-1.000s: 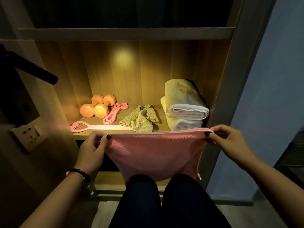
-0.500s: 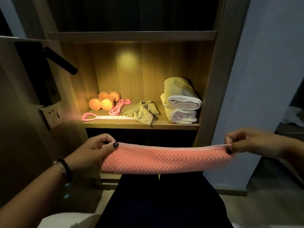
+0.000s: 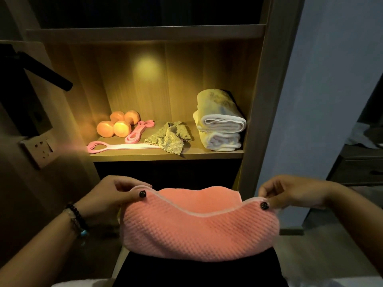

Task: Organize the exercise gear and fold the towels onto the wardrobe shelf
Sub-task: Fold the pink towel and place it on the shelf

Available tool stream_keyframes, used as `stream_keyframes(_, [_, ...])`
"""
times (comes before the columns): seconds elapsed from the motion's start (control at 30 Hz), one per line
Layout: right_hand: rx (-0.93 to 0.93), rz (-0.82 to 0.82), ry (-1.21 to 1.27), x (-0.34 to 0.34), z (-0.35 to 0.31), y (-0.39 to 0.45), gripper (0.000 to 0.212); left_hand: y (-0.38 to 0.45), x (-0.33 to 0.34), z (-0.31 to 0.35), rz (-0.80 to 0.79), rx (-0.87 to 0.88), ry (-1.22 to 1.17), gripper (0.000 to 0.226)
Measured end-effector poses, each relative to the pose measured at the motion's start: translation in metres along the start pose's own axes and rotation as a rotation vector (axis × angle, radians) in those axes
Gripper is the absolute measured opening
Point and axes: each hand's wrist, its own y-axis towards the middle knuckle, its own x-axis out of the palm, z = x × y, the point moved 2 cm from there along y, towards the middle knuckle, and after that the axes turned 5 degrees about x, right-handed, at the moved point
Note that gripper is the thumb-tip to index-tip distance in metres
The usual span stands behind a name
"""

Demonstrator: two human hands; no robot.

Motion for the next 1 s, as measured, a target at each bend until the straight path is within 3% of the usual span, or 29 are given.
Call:
stream_keyframes(0.1, [-0.028, 0.095, 0.185, -0.016, 0.012, 0.021, 0.040, 0.015, -0.011, -0.008, 0.103, -0.012, -0.125, 0.047])
stream_keyframes(0.17, [-0.013, 0.203, 0.309, -0.025, 0.021, 0.042, 0.048, 0.034, -0.015, -0.026, 0.177, -0.072, -0.159, 0.040])
stream_keyframes(0.23, [0.018, 0.318, 0.403, -0.030, 0.028, 0.066, 0.037, 0.051, -0.011, -0.046, 0.223, -0.147, -0.178, 0.019])
stream_keyframes(0.33, [0.075, 0.434, 0.508, -0.026, 0.031, 0.099, 0.011, 0.066, -0.006, -0.081, 0.270, -0.263, -0.244, 0.019])
stream_keyframes(0.5, [0.207, 0.570, 0.506, -0.012, 0.047, 0.134, 0.014, 0.069, -0.006, -0.119, 0.317, -0.387, -0.285, 0.020])
stream_keyframes(0.87, [0.264, 0.614, 0.544, 0.012, 0.056, 0.162, 0.018, 0.074, 0.010, -0.137, 0.277, -0.511, -0.247, 0.027])
stream_keyframes(1.0, [0.287, 0.516, 0.623, 0.013, 0.062, 0.165, 0.020, 0.070, 0.008, -0.142, 0.300, -0.561, -0.302, 0.023])
